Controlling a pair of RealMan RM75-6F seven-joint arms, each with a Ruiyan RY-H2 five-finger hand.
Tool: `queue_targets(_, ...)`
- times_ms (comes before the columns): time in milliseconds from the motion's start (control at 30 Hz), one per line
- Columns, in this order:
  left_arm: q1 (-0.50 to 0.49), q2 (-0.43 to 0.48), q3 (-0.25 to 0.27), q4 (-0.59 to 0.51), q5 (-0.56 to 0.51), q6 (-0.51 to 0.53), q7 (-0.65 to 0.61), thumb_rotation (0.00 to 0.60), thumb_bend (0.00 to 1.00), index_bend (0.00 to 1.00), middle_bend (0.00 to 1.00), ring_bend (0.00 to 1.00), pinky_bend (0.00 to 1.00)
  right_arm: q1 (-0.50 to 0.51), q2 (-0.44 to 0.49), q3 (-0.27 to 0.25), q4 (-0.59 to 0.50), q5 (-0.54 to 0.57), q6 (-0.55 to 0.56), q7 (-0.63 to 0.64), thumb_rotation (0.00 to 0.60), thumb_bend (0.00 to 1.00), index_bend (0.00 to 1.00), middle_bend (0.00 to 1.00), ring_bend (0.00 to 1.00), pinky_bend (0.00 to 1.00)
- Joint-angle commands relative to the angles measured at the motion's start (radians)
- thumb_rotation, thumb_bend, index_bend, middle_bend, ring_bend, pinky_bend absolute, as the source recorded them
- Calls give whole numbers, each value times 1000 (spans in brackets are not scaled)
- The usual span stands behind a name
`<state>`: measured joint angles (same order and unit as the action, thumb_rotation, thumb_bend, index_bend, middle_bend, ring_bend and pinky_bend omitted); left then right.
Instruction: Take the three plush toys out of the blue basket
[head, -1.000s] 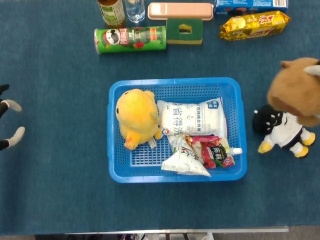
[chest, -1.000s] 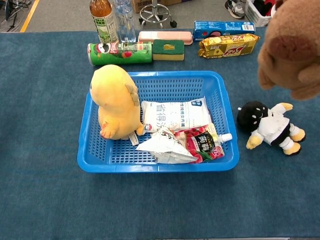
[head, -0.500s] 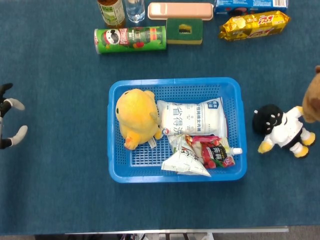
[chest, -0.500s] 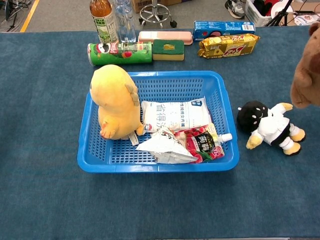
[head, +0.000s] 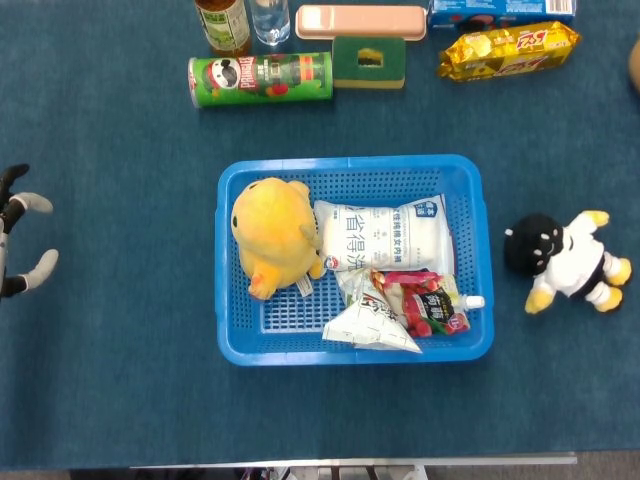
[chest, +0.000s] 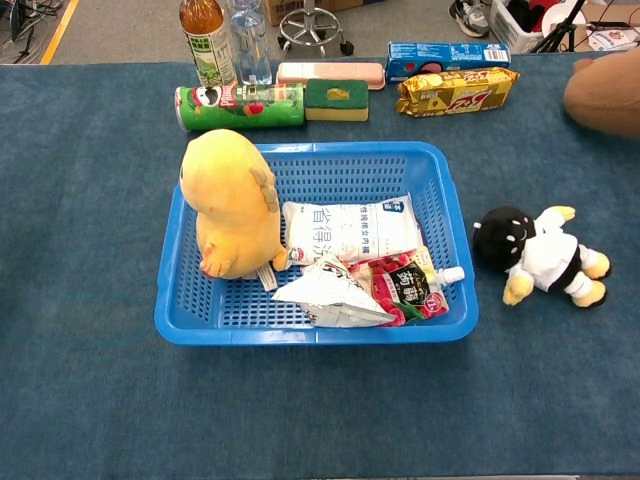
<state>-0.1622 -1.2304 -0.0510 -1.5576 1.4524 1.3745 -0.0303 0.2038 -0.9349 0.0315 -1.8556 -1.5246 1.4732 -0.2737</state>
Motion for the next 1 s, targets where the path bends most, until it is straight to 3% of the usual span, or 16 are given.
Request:
queue_targets(33,-2,-2,-2,4,5,4,-7,600,249,321,145,292,524,-1,-4,3,5,4,-8,1,600,0,22,57,135,521)
queue_targets(267,-32,34,24,-15,107,-2,-102,600,250,133,133,265,525,12,-16,16,26,19,-47,22,600,0,22,58,134,513)
queue_targets(600,-112,124,48,-123,220,-57,-203,600,250,115,90,135,415,39,-25,38,44,28,-95,41,600,0,22,57,134,505)
queue_targets(1000,-226,142,50,-212,301,-167,-105,600,250,113,21,45,315,40,-21,49,60,32,-102,72,600,0,22,68,134,501)
